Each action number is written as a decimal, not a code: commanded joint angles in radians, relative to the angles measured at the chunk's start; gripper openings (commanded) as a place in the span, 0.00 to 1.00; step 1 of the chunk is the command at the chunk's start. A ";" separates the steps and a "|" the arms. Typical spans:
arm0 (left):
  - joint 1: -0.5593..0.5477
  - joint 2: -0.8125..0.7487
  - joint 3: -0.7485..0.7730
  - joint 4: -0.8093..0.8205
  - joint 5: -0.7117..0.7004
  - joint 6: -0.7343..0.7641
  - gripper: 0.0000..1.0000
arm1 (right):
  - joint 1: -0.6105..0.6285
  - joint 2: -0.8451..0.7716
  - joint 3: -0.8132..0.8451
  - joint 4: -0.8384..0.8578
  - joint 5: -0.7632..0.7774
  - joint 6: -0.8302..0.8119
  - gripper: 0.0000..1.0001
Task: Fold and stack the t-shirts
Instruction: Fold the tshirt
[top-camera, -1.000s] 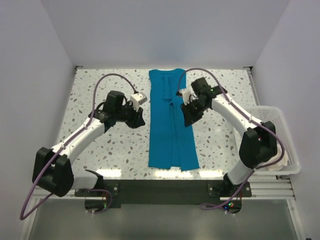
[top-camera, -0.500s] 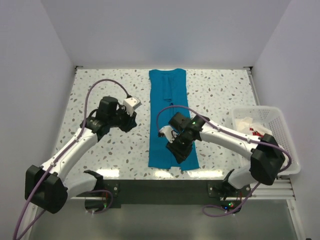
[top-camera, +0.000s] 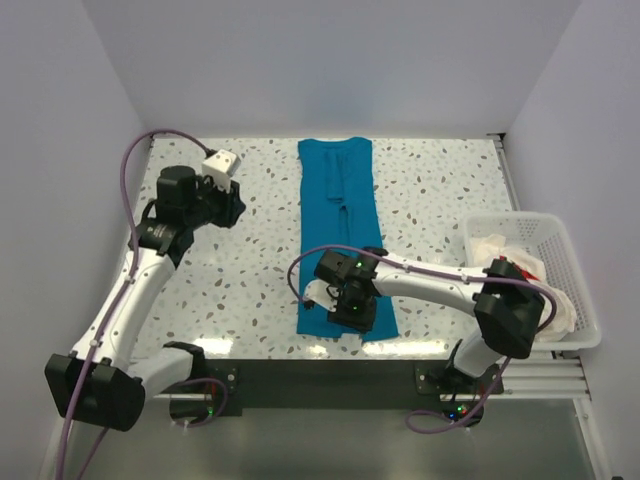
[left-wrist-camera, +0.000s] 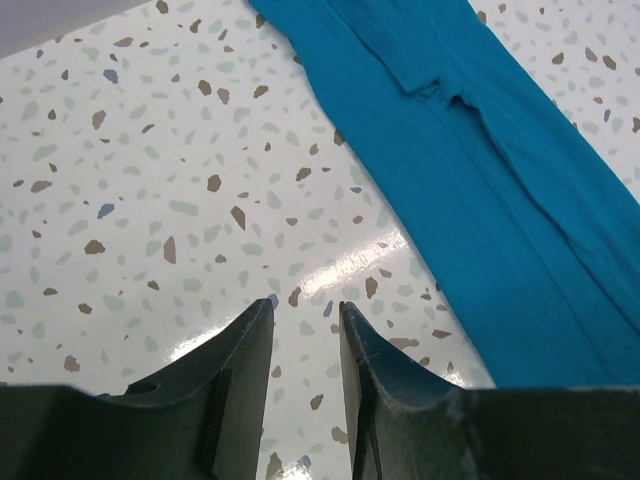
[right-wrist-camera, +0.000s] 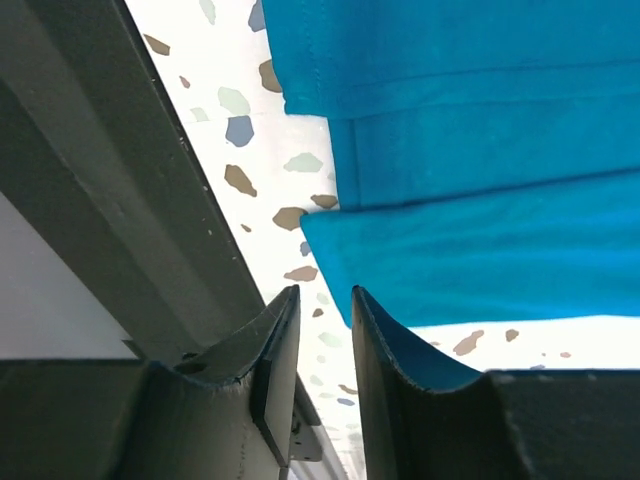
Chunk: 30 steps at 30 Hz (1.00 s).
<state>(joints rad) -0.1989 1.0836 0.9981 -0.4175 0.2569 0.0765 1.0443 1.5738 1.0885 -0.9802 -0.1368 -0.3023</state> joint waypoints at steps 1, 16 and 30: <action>0.047 0.055 0.091 -0.009 0.054 -0.057 0.38 | 0.013 0.071 0.025 0.005 -0.009 -0.058 0.29; 0.084 0.070 0.100 -0.014 0.107 0.002 0.37 | 0.074 0.135 -0.015 0.052 0.023 0.041 0.31; 0.096 0.052 0.083 -0.029 0.134 0.032 0.37 | 0.089 0.201 -0.019 0.071 0.071 0.057 0.27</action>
<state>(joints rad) -0.1173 1.1542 1.0626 -0.4438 0.3687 0.0891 1.1255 1.7592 1.0660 -0.9249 -0.0883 -0.2611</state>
